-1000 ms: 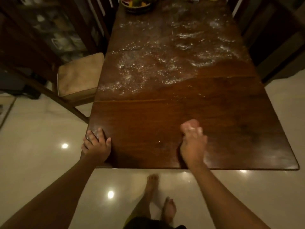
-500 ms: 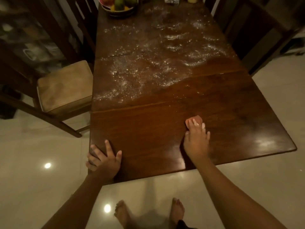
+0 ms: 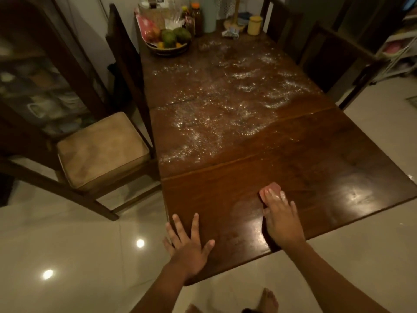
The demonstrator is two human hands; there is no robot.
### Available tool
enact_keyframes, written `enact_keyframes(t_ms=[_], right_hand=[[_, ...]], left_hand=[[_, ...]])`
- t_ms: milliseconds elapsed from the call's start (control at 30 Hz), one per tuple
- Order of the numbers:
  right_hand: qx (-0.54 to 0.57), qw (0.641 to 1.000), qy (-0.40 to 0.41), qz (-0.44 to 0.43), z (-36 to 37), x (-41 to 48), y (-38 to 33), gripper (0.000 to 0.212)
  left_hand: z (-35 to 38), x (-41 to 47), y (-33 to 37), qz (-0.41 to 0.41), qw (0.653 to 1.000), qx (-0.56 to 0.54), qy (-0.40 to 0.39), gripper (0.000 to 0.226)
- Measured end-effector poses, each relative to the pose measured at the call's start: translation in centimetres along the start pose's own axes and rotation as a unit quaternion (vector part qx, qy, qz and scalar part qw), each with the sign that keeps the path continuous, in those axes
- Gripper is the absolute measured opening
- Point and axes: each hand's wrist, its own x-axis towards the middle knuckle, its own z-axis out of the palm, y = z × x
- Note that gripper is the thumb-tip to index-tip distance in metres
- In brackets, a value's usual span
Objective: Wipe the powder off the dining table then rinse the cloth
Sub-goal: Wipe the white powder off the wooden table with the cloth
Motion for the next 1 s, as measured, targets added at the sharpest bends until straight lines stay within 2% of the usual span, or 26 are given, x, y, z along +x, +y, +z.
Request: enact_keyframes(t_ms=[67,200,267,333,400,467,533,633,733,767,833,933,1000], right_hand=[[0.013,1.000,0.014,-0.009,1.6,-1.6,-2.6,0.057],[-0.014,0.985,-0.095,-0.140,0.5,-3.3,-2.8,0.062],[-0.052,0.979,-0.119,-0.157,-0.7,-2.2,-1.1,0.061],[-0.076,0.986,-0.114,-0.093,-1.3,0.2,0.1,0.060],[-0.049,0.994,-0.099,0.002,-1.4,3.1,-0.2,0.064],[-0.021,0.997,-0.056,0.041,-0.9,5.8,-1.9,0.064],[-0.035,0.999,-0.015,-0.013,0.0,7.1,-3.8,0.066],[-0.030,0.986,-0.047,-0.159,-0.5,7.0,-3.9,0.063],[-0.044,0.975,-0.078,-0.202,-2.2,8.3,-0.9,0.058],[-0.060,0.979,-0.068,-0.185,-2.5,9.6,0.1,0.059],[-0.062,0.993,-0.043,-0.093,-2.8,13.5,1.4,0.062],[-0.012,0.999,0.021,0.045,-3.6,19.5,2.0,0.059],[0.017,0.996,0.044,0.082,-4.2,22.4,1.6,0.058]], left_hand=[[-0.9,0.5,-0.6,0.033,0.999,0.008,0.012,0.084],[-4.3,2.7,-0.9,0.084,0.993,0.001,0.077,0.058],[-6.5,4.3,-1.0,0.105,0.991,-0.010,0.077,0.058],[-8.5,6.2,-1.2,0.123,0.990,-0.012,0.066,0.060],[-10.1,8.1,-1.3,0.128,0.989,0.010,0.067,0.059],[-11.5,9.7,-1.4,0.123,0.989,0.028,0.072,0.059],[-12.4,11.1,-1.4,0.116,0.991,0.029,0.064,0.063],[-12.3,12.2,-1.3,0.099,0.994,0.033,0.013,0.076],[-10.9,12.5,-1.3,0.092,0.994,0.066,0.006,0.089],[-10.6,12.6,-1.4,0.089,0.994,0.069,0.014,0.091],[-10.4,12.8,-1.6,0.081,0.994,0.068,0.017,0.091],[-10.1,13.1,-1.6,0.076,0.994,0.069,0.043,0.101],[-10.1,13.2,-1.4,0.076,0.993,0.058,0.064,0.106]])
